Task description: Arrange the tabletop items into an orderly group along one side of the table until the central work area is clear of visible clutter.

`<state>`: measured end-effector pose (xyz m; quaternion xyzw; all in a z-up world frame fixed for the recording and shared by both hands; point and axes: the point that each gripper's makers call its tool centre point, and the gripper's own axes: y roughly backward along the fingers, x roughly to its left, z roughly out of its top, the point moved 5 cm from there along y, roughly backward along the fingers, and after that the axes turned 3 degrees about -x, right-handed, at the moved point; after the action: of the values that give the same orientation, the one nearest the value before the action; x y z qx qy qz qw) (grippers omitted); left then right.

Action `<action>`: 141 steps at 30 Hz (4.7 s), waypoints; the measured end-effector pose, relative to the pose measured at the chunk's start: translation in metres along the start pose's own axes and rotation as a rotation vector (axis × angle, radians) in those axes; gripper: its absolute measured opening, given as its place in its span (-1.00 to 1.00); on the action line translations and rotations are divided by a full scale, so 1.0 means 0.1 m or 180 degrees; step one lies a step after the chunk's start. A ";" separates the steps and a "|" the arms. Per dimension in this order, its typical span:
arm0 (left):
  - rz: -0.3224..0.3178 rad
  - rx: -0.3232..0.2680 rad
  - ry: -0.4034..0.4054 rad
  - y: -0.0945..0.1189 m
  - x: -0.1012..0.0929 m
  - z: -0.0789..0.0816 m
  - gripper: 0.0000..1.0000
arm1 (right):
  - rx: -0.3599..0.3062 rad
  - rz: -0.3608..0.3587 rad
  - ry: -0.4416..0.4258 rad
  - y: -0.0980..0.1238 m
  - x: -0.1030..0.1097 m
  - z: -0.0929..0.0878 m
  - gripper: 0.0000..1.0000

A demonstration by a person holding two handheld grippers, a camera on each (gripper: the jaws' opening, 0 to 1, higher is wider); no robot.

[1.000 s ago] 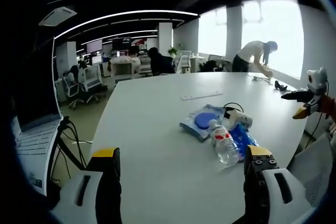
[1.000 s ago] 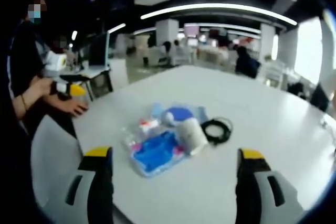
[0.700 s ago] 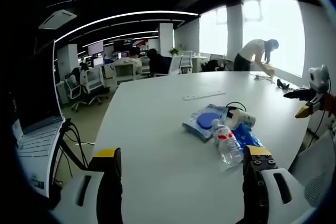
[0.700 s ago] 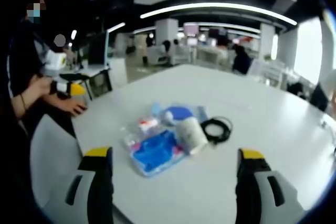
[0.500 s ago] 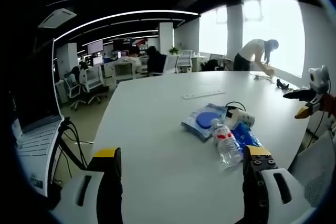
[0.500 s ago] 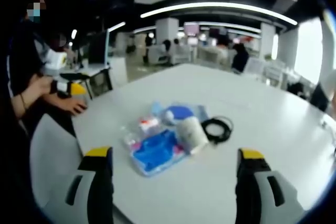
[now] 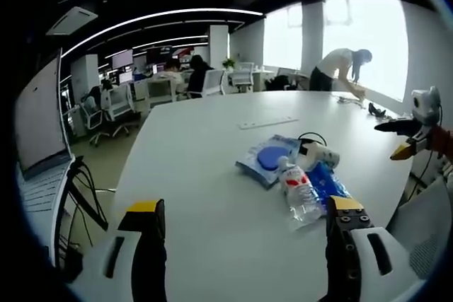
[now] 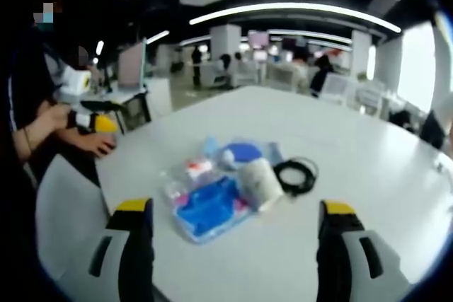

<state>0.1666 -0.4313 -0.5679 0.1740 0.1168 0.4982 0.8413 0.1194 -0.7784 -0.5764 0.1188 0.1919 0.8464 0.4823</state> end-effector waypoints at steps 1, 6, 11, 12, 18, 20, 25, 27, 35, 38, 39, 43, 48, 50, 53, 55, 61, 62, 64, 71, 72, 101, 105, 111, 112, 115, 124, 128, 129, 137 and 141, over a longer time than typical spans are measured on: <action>-0.0009 0.0002 -0.0004 -0.02 -0.01 0.00 0.86 | -0.0005 0.0003 -0.0001 -0.01 0.00 0.00 0.88; -0.0046 0.0075 0.0009 -0.12 -0.05 -0.05 0.83 | -0.0016 0.0010 -0.0003 -0.07 -0.04 -0.02 0.88; -0.0088 0.0157 0.0078 -0.22 -0.09 -0.11 0.79 | -0.0018 -0.0015 -0.0056 -0.12 -0.08 -0.06 0.84; -0.0102 0.0172 0.0085 -0.23 -0.10 -0.12 0.79 | -0.0003 -0.0012 -0.0060 -0.14 -0.08 -0.08 0.84; -0.0162 0.0226 0.0094 -0.35 -0.17 -0.13 0.78 | 0.0041 0.0010 -0.0083 -0.21 -0.10 -0.12 0.84; -0.0180 0.0236 0.0110 -0.39 -0.20 -0.14 0.77 | 0.0047 0.0013 -0.0088 -0.23 -0.11 -0.13 0.84; -0.0209 0.0283 0.0129 -0.50 -0.24 -0.15 0.75 | 0.0062 -0.0009 -0.0128 -0.27 -0.16 -0.15 0.83; -0.0227 0.0318 0.0130 -0.54 -0.25 -0.16 0.74 | 0.0060 -0.0012 -0.0138 -0.28 -0.17 -0.15 0.83; -0.0324 0.0463 0.0130 -0.71 -0.34 -0.18 0.69 | 0.0111 -0.0012 -0.0147 -0.35 -0.18 -0.19 0.82; -0.0348 0.0469 0.0174 -0.77 -0.38 -0.18 0.68 | 0.0145 -0.0004 -0.0134 -0.37 -0.18 -0.20 0.82; -0.0382 0.0454 0.0231 -0.80 -0.41 -0.17 0.67 | 0.0158 -0.0006 -0.0117 -0.38 -0.19 -0.21 0.82; -0.0405 0.0532 0.0257 -0.88 -0.45 -0.21 0.64 | 0.0163 0.0010 -0.0143 -0.40 -0.19 -0.22 0.82; -0.0434 0.0619 0.0282 -0.97 -0.49 -0.26 0.62 | 0.0209 0.0019 -0.0176 -0.44 -0.20 -0.27 0.82; -0.0503 0.0646 0.0394 -1.00 -0.54 -0.28 0.59 | 0.0231 0.0020 -0.0195 -0.45 -0.19 -0.29 0.82; -0.0568 0.0654 0.0491 -1.06 -0.60 -0.28 0.58 | 0.0241 0.0017 -0.0224 -0.46 -0.19 -0.31 0.81; -0.0572 0.0686 0.0458 -1.09 -0.63 -0.29 0.57 | 0.0249 0.0014 -0.0245 -0.47 -0.19 -0.32 0.81; -0.0637 0.0776 0.0503 -1.20 -0.74 -0.31 0.50 | 0.0259 -0.0012 -0.0322 -0.48 -0.18 -0.35 0.80; -0.0645 0.0802 0.0509 -1.22 -0.76 -0.32 0.48 | 0.0259 -0.0019 -0.0337 -0.49 -0.17 -0.36 0.80; -0.0653 0.0809 0.0509 -1.25 -0.79 -0.32 0.48 | 0.0258 -0.0028 -0.0373 -0.49 -0.17 -0.38 0.80; -0.0680 0.0892 0.0579 -1.34 -0.83 -0.34 0.40 | 0.0297 -0.0019 -0.0393 -0.49 -0.14 -0.43 0.79; -0.0676 0.0903 0.0587 -1.36 -0.82 -0.34 0.40 | 0.0290 -0.0024 -0.0404 -0.49 -0.14 -0.43 0.79; -0.0618 0.1224 0.0770 -1.79 -0.97 -0.35 0.14 | 0.0416 -0.0043 -0.0536 -0.53 -0.19 -0.59 0.79; -0.0603 0.1266 0.0798 -1.85 -1.00 -0.32 0.09 | 0.0428 -0.0045 -0.0537 -0.53 -0.19 -0.61 0.79; -0.0576 0.1308 0.0864 -1.93 -1.04 -0.29 0.01 | 0.0464 -0.0063 -0.0507 -0.53 -0.19 -0.62 0.76; -0.0555 0.1328 0.0859 -1.94 -1.04 -0.30 0.00 | 0.0463 -0.0057 -0.0504 -0.53 -0.19 -0.61 0.76; -0.0430 0.1436 0.0774 -1.97 -1.02 -0.33 0.00 | 0.0464 -0.0058 -0.0477 -0.54 -0.18 -0.61 0.76; -0.0375 0.1543 0.0720 -2.03 -1.06 -0.40 -0.10 | 0.0551 -0.0041 -0.0415 -0.57 -0.15 -0.66 0.75; -0.0288 0.1583 0.0734 -2.07 -1.03 -0.41 -0.12 | 0.0537 -0.0025 -0.0417 -0.58 -0.15 -0.66 0.75; -0.0278 0.1602 0.0746 -2.08 -1.03 -0.42 -0.14 | 0.0532 -0.0025 -0.0418 -0.58 -0.15 -0.66 0.75; -0.0171 0.1642 0.0884 -2.11 -1.04 -0.45 -0.20 | 0.0502 -0.0039 -0.0414 -0.57 -0.16 -0.65 0.76; -0.0154 0.1619 0.0897 -2.11 -1.04 -0.45 -0.22 | 0.0498 -0.0039 -0.0422 -0.57 -0.16 -0.65 0.76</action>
<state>0.2691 -0.6082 -0.6931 0.3056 0.3577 0.4520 0.7578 0.1464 -0.7800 -0.6603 0.2107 0.2258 0.8161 0.4884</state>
